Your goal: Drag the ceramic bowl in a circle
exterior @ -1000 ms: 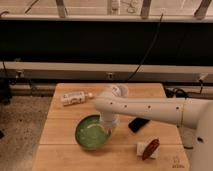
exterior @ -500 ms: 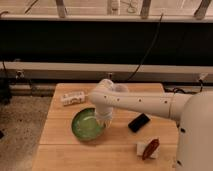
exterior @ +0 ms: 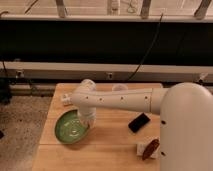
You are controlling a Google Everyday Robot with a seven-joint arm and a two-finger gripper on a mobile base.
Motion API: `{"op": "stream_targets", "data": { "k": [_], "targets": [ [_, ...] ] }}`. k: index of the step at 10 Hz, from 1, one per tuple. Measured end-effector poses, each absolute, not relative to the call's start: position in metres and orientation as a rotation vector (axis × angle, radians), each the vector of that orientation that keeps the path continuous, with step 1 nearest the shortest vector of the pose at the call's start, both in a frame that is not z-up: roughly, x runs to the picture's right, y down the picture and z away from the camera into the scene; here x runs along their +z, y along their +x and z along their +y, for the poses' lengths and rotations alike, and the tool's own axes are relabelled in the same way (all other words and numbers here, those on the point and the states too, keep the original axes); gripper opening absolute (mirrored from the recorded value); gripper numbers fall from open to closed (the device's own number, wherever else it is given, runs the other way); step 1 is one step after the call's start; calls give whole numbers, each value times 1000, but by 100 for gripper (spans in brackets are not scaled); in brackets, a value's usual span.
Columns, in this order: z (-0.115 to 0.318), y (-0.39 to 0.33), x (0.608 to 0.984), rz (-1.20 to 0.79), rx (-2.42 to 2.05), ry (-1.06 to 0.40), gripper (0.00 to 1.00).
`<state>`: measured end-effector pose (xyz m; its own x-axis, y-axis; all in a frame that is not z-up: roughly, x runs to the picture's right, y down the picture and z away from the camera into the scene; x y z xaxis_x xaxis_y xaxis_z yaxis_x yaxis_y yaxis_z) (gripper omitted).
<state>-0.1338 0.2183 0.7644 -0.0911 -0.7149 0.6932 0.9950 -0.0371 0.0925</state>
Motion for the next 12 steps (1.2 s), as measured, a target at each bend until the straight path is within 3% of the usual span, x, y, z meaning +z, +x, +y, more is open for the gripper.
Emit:
{"op": "stream_targets", "data": {
  "k": [6, 12],
  "targets": [
    [276, -117, 715, -722, -1610, -598, 0],
    [282, 16, 695, -598, -1448, -718, 0]
  ]
}}
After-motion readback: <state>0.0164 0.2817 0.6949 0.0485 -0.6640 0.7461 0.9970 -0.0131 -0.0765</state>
